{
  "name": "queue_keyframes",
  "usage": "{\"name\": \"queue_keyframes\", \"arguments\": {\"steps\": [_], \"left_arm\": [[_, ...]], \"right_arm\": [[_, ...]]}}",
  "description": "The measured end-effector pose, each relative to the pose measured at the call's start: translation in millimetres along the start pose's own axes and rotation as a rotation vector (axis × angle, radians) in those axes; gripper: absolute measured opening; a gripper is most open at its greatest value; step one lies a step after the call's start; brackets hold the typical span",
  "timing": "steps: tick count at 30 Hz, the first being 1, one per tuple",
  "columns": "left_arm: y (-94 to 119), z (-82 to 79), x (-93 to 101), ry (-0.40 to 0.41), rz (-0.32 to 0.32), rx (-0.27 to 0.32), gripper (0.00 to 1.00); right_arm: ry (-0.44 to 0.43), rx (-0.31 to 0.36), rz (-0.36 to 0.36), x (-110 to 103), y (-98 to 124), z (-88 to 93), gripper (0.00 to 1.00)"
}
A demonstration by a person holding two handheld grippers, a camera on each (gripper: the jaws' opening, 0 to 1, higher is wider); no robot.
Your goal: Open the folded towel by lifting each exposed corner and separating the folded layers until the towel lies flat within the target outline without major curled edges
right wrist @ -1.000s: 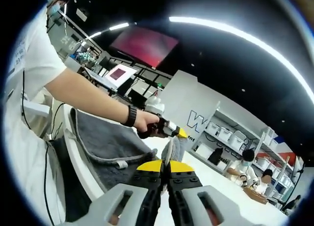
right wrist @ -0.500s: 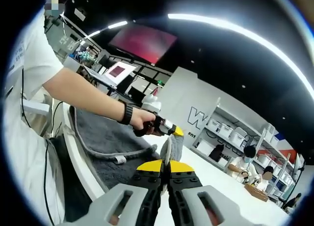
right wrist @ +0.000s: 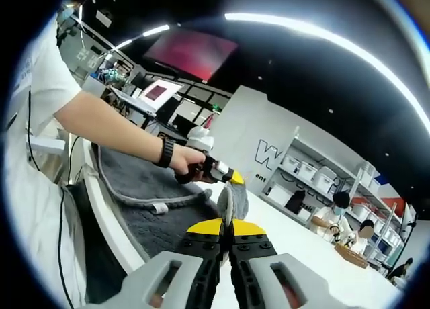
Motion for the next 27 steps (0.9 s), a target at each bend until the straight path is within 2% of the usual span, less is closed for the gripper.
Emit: {"name": "queue_keyframes", "arguments": {"steps": [14, 19, 27], "left_arm": [[-1.1, 14.6, -6.5, -0.005, -0.029, -0.027, 0.01], [-1.4, 16.4, -8.9, 0.017, -0.025, -0.021, 0.01], [-2.5, 22.0, -11.8, 0.014, -0.036, -0.043, 0.01]], "right_arm": [[-0.022, -0.027, 0.005, 5.1, 0.0, 11.8, 0.00], [-0.021, -0.042, 0.005, 7.1, -0.3, 15.6, 0.00], [-0.026, -0.050, 0.005, 10.5, -0.2, 19.2, 0.00]]}}
Point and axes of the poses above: the point that each gripper's makers call its tool centre point, and the gripper's own axes: y roughly backward along the fingers, x roughly to its right, z roughly out of its underside, the point moved 7 cm from there along y, roughly backward along the fingers, and after that the axes turned 13 degrees about -x, right-handed, at the moved point
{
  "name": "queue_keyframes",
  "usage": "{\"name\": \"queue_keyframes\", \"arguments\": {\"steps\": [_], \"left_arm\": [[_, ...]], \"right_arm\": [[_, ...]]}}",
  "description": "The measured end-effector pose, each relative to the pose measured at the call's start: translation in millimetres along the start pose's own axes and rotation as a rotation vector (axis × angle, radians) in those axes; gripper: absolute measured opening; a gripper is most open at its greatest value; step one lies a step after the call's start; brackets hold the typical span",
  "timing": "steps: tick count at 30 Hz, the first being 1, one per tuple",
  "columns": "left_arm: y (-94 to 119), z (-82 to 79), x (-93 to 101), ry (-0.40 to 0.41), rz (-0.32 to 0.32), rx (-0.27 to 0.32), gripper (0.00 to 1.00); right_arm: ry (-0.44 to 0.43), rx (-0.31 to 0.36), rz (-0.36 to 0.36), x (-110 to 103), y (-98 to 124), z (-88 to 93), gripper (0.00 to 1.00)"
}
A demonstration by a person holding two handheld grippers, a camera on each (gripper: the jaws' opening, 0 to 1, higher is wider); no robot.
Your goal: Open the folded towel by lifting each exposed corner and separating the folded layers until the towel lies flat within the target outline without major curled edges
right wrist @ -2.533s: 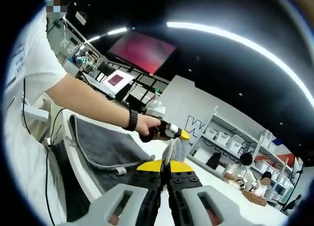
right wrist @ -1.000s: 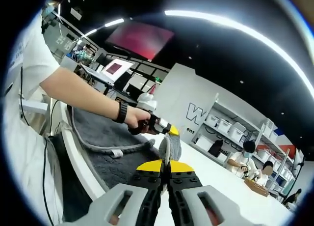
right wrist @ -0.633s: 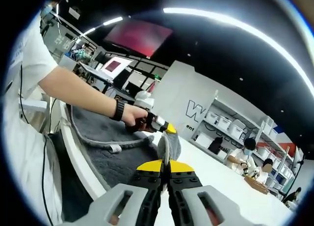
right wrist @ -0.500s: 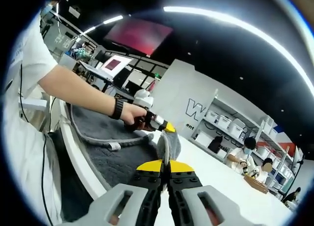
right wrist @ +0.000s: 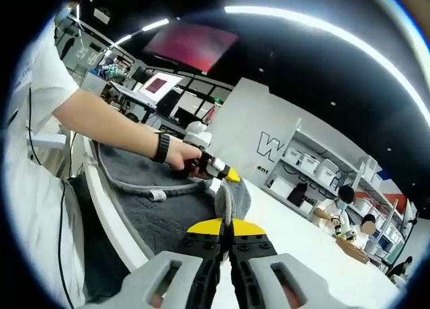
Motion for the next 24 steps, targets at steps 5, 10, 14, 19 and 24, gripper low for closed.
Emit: {"name": "queue_keyframes", "arguments": {"steps": [5, 10, 14, 19, 24], "left_arm": [[-0.7, 2.4, 0.3, 0.002, -0.002, -0.008, 0.01], [-1.7, 5.6, 2.0, 0.009, -0.006, -0.011, 0.01], [-1.9, 11.8, 3.6, 0.007, -0.020, -0.018, 0.02], [-5.2, 12.9, 2.6, 0.040, -0.009, -0.028, 0.02], [-13.1, 11.5, 3.0, 0.049, -0.006, -0.045, 0.02]], "right_arm": [[-0.008, -0.003, -0.011, 1.1, 0.1, 1.6, 0.00], [0.001, -0.015, -0.017, 1.1, -1.2, 2.3, 0.00], [0.015, -0.029, -0.017, 0.1, -2.1, 3.1, 0.00], [0.006, -0.041, -0.012, 3.8, -0.9, 6.3, 0.00], [0.015, -0.061, -0.002, 6.5, 1.2, 9.5, 0.00]]}}
Point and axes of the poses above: the point that each gripper's makers call its tool centre point, and the gripper's own axes: y roughly backward along the fingers, x roughly to its right, z roughly out of its underside, the point moved 7 cm from there along y, roughly backward along the fingers, and after that the axes turned 13 degrees about -x, right-handed, at the moved point
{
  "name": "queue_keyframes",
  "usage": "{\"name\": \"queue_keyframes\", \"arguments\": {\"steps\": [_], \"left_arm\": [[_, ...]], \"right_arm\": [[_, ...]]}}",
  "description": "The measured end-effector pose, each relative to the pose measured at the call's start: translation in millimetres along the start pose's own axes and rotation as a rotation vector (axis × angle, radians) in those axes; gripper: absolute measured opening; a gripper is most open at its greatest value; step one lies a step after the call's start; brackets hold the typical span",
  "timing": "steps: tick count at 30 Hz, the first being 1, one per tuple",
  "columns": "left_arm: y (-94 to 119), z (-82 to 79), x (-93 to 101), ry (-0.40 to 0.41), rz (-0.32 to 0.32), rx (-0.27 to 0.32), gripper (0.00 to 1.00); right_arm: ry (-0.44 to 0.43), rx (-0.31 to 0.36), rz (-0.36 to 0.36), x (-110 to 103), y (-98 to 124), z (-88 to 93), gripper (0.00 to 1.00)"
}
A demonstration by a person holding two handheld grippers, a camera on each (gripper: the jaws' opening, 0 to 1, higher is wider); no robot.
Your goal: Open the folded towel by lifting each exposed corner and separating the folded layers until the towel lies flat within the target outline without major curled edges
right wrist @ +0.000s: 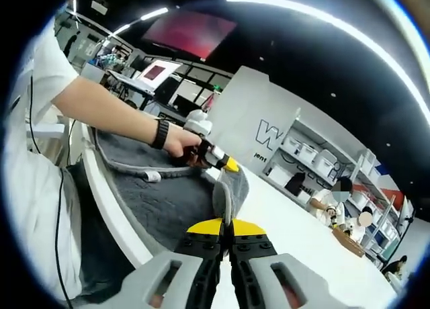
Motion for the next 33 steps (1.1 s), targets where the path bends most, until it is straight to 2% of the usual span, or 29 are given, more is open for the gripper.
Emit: {"name": "queue_keyframes", "arguments": {"steps": [3, 9, 16, 19, 25, 29, 33], "left_arm": [[-4.4, 1.0, -1.7, 0.015, -0.010, -0.021, 0.02], [-4.8, 4.1, 2.1, 0.010, -0.002, -0.026, 0.03], [-10.7, 6.1, 3.9, 0.021, 0.012, -0.045, 0.08], [-11.1, 11.6, 8.9, -0.017, 0.001, -0.082, 0.09], [-10.2, 18.6, 14.0, -0.013, 0.015, -0.108, 0.05], [-12.8, 18.4, 10.7, -0.055, -0.006, -0.132, 0.02], [-13.4, 19.5, 9.5, -0.059, -0.008, -0.142, 0.02]], "right_arm": [[-0.005, -0.013, 0.004, 3.3, 0.8, 4.4, 0.00], [-0.002, -0.040, -0.002, 4.0, 1.1, 10.0, 0.00], [-0.010, -0.076, -0.017, 5.8, -0.5, 19.1, 0.00], [-0.016, -0.091, -0.009, 9.1, 0.2, 23.3, 0.00], [-0.020, -0.109, -0.008, 11.2, -1.1, 28.4, 0.00], [-0.023, -0.127, -0.013, 12.9, -2.7, 32.7, 0.00], [-0.022, -0.137, -0.016, 13.8, -4.0, 35.2, 0.01]]}}
Point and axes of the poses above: the point that each gripper's makers call its tool centre point, and the gripper's own axes: y roughly backward along the fingers, x roughly to its right, z roughly out of its underside, the point moved 7 cm from there along y, roughly backward along the fingers, and after that the axes turned 13 degrees about -x, right-handed, at the moved point
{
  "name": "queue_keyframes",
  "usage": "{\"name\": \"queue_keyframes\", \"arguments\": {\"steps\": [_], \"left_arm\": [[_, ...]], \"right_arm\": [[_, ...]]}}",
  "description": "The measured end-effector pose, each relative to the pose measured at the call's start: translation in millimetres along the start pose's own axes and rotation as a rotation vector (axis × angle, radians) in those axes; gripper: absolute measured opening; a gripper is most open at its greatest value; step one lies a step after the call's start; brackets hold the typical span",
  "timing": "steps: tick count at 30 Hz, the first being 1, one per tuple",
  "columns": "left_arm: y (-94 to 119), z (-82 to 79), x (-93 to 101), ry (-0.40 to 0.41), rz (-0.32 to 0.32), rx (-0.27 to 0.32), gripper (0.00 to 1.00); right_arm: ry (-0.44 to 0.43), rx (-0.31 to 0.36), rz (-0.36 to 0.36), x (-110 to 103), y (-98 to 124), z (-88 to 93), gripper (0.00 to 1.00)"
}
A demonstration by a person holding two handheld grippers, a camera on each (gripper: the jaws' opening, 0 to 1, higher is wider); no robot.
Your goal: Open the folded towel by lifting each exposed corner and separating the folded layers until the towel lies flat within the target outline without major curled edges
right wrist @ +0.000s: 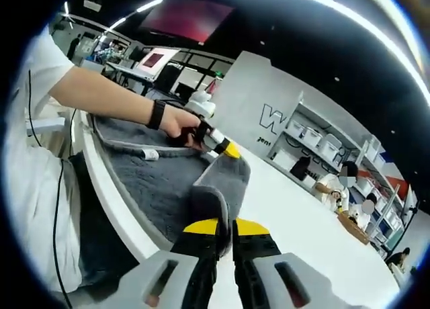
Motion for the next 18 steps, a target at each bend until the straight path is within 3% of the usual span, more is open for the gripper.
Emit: {"name": "queue_keyframes", "arguments": {"steps": [5, 18], "left_arm": [[-0.4, 3.0, -0.2, -0.016, 0.002, -0.010, 0.02], [-0.2, 5.4, -0.1, -0.020, -0.004, -0.012, 0.02]], "right_arm": [[0.003, -0.012, -0.013, -0.4, -3.1, 1.9, 0.02], [0.047, 0.059, -0.080, -17.9, -7.3, -15.3, 0.00]]}}
Point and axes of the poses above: the point that each gripper's makers call its tool centre point, and the gripper's own axes: y roughly backward along the fingers, x roughly to its right, z roughly out of its underside, the point moved 7 cm from there along y, roughly backward along the fingers, and after that the axes turned 13 degrees about -x, right-handed, at the moved point
